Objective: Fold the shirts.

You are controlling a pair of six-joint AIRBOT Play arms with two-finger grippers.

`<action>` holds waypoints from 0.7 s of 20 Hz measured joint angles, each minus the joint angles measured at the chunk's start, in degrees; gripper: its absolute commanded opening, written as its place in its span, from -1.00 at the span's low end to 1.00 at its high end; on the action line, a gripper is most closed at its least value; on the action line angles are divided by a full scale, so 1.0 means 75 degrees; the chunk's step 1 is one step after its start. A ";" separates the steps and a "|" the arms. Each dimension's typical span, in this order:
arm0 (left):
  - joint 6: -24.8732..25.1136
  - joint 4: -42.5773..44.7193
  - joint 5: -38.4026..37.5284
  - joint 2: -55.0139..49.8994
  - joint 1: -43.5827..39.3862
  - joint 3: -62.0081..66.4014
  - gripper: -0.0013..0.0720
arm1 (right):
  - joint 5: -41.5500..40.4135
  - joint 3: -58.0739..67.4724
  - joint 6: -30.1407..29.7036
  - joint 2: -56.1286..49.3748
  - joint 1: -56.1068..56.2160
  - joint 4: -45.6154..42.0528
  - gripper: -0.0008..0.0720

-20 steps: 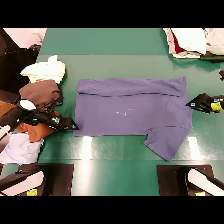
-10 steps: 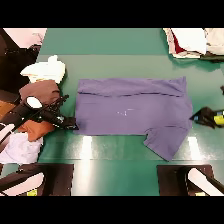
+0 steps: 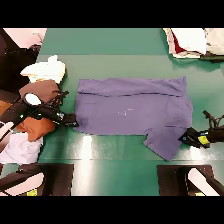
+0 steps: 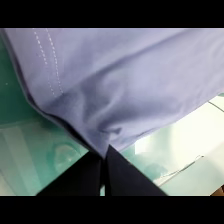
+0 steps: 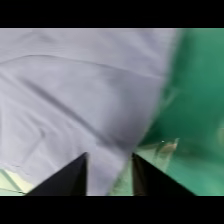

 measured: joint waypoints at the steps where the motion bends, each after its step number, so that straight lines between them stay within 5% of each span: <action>1: 0.0000 -0.0003 0.0000 0.0000 0.0000 0.0000 -0.90 | -0.0119 -0.0055 0.0000 0.0000 0.0134 0.0026 -0.92; 8: -0.0032 0.0388 -0.0405 0.0300 -0.0003 0.0000 -0.90 | 0.0044 -0.0166 -0.0012 0.0498 0.0597 -0.0175 -0.93; 14: -0.0784 0.1393 -0.1580 0.2544 -0.0006 -0.0373 -0.90 | 0.1387 -0.0128 0.0125 0.2914 -0.0003 -0.0973 -0.93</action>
